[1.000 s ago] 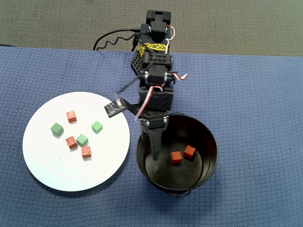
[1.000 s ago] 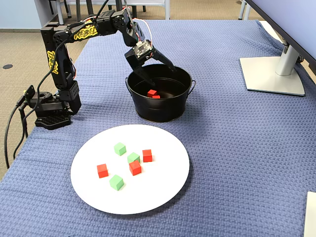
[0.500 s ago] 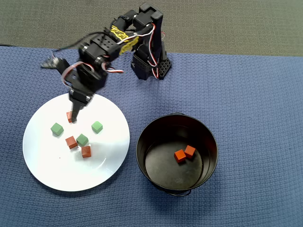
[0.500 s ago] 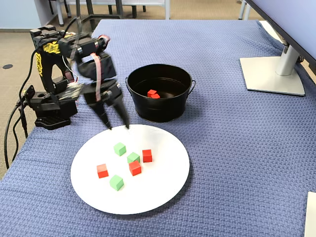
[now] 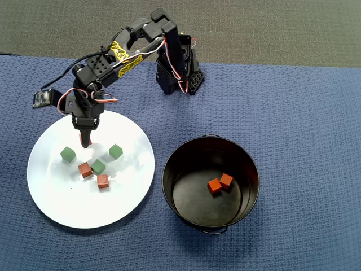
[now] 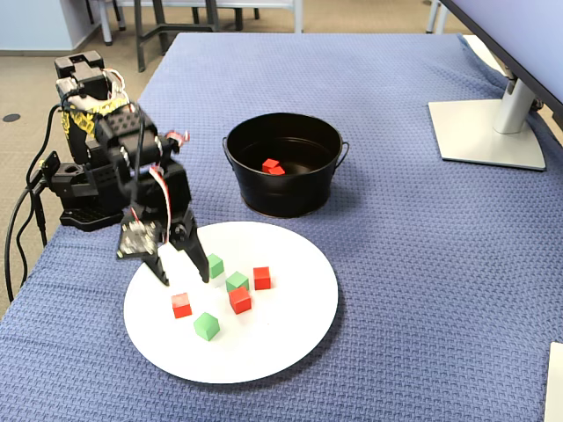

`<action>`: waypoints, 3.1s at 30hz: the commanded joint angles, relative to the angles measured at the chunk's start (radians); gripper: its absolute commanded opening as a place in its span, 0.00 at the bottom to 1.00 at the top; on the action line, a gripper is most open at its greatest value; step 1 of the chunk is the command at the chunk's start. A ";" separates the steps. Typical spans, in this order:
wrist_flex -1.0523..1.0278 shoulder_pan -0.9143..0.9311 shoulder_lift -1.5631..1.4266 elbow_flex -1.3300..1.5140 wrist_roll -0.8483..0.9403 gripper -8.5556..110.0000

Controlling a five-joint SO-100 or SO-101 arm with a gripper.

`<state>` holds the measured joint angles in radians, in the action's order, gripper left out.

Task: Pick up the red cubes from the white plate and place them in the black recipient

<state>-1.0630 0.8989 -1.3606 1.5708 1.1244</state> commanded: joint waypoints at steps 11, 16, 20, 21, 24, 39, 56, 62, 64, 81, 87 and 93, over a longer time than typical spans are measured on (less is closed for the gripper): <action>0.152 0.080 0.029 0.057 0.425 0.26; 0.181 0.063 0.043 0.060 0.373 0.26; 0.193 0.046 0.054 0.058 0.325 0.26; 0.195 0.043 0.055 0.058 0.319 0.26; 0.207 0.037 0.066 0.054 0.288 0.25; 0.224 -0.009 0.078 0.069 0.198 0.22; 0.199 -0.021 0.061 0.074 0.164 0.07; 0.189 -0.012 -0.020 -0.003 -0.048 0.07; 0.087 -0.017 -0.061 -0.092 -0.103 0.07; -0.199 -0.598 -0.244 -0.364 -0.480 0.07; -0.196 -0.864 -0.288 -0.318 -0.657 0.07; -0.178 -1.046 -0.319 -0.207 -0.727 0.22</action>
<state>-1.2502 -0.0552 -1.6199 1.3530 0.4295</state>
